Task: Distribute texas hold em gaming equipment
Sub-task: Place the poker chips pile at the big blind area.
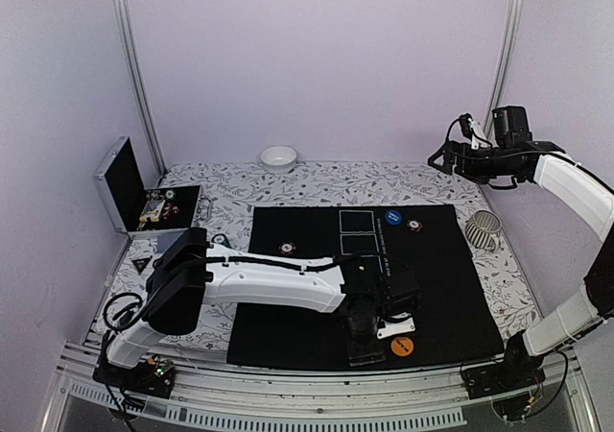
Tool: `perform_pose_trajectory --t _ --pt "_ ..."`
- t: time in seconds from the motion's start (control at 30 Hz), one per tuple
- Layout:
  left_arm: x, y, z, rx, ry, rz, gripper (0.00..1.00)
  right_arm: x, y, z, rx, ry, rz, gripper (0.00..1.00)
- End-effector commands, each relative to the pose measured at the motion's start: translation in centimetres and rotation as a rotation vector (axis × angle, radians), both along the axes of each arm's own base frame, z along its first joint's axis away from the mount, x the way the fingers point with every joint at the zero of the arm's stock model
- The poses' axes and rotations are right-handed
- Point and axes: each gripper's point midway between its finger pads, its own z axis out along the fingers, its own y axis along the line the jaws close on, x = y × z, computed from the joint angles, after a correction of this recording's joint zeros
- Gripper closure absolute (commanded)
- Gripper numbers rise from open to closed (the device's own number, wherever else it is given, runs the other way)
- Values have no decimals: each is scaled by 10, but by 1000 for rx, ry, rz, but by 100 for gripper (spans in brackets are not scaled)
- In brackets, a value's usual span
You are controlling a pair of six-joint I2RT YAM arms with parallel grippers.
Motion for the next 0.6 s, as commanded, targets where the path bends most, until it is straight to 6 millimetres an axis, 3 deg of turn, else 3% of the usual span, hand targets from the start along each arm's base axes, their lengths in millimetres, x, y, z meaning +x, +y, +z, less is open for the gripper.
perform_pose_trajectory --t 0.0,0.1,0.23,0.33,0.4,0.47,0.57 --pt "14 -6 22 -56 -44 14 27 -2 0 5 12 -11 3 1" --pt "26 -14 54 -127 -93 38 21 -2 1 5 13 -11 7 1" --pt "58 -22 119 -307 -163 140 9 -1 0 6 14 -14 0 1" --pt "100 -1 165 -424 -190 317 9 -2 -2 11 9 -27 -12 1" --pt "137 32 195 -486 -194 507 6 -3 -5 13 2 -36 -25 1" --pt "175 84 221 -526 -202 720 4 -4 -6 16 -4 -46 -30 1" --pt "219 182 217 -462 -234 1059 3 -5 -6 17 -6 -52 -29 1"
